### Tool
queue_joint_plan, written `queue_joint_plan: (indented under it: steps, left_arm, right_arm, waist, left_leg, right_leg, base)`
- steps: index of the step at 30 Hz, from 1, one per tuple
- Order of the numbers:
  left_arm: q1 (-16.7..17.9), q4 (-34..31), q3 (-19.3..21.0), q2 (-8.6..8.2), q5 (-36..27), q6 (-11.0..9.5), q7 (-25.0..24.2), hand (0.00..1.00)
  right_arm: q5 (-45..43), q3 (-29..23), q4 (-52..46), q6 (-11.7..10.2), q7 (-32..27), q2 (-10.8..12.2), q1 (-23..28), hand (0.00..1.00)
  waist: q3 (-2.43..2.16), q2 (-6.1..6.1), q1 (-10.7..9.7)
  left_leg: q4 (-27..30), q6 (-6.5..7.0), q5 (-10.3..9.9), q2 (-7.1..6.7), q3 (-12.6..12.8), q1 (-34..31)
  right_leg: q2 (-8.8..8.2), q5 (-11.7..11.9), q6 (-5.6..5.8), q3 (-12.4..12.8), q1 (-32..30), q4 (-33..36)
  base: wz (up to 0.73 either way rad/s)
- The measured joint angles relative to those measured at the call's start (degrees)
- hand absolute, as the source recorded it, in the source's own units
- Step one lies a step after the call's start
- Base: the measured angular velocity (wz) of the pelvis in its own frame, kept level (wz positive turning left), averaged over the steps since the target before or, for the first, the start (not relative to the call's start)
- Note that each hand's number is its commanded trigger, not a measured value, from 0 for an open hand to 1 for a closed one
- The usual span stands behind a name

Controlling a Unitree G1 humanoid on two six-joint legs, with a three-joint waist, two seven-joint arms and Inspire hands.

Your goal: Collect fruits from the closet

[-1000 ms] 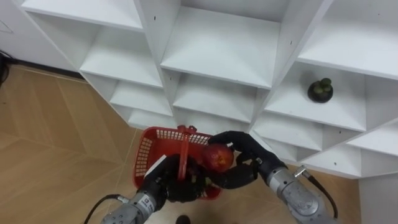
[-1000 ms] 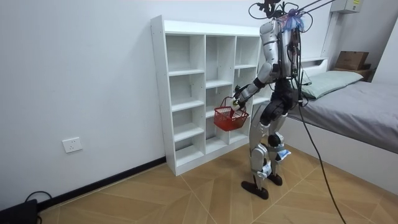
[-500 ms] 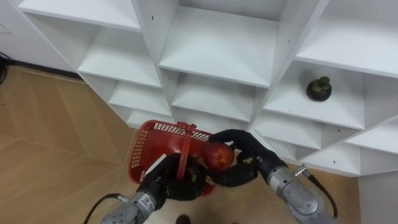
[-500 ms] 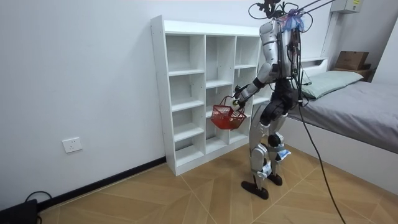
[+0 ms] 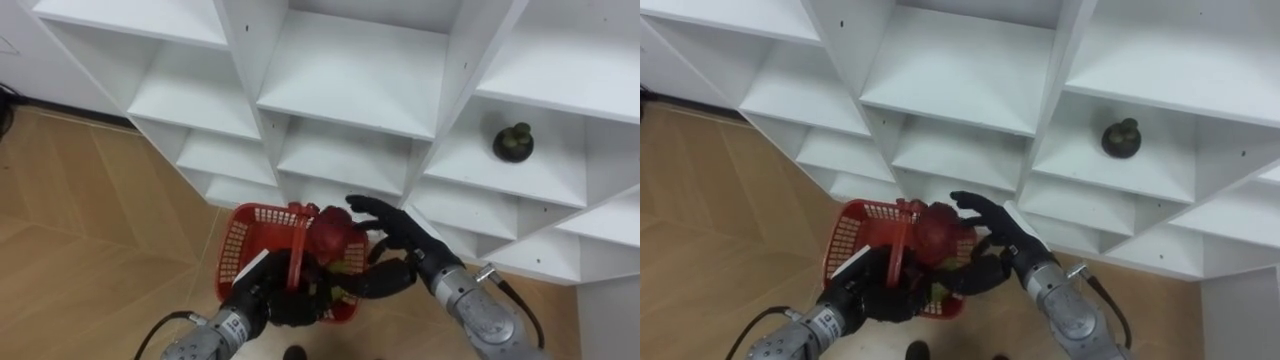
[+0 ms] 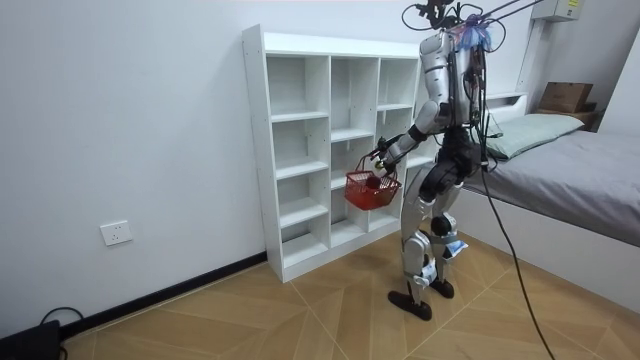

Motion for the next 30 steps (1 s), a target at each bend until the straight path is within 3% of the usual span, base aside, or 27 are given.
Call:
queue_joint_plan:
  steps: [30]
  left_arm:
    - [0.0,-0.4,-0.4,1.22,0.0,0.7,-1.4,1.00]
  right_arm:
    - [-0.1,0.4,0.0,-0.1,-0.6,-0.1,0.0,0.00]
  waist:
    - [-0.08,0.08,0.0]
  left_leg:
    - [-0.1,0.01,0.0,0.03,0.2,-0.1]
  right_leg:
    - [0.00,0.0,-0.04,0.2,-0.2,0.0]
  base:
    - [0.00]
